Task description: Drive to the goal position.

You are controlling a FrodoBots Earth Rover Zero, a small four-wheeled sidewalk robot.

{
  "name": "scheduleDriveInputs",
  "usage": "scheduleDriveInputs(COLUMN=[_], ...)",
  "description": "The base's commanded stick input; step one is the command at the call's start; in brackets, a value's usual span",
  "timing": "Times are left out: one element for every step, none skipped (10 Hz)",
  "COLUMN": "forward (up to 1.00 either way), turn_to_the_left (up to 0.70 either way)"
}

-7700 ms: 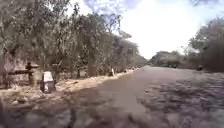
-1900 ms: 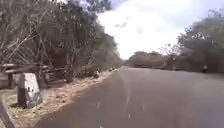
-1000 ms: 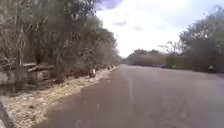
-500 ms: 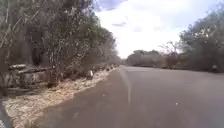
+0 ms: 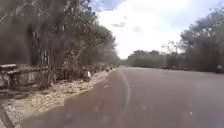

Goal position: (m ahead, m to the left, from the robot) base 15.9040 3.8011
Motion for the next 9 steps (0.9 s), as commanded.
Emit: scheduleDriveInputs(forward=[0.7,0.7,0.7,0.7,0.7,0.7,0.7,0.7,0.7], turn_to_the_left=[0.0,0.0,0.0,0.0,0.0,0.0,0.0,0.0,0.0])
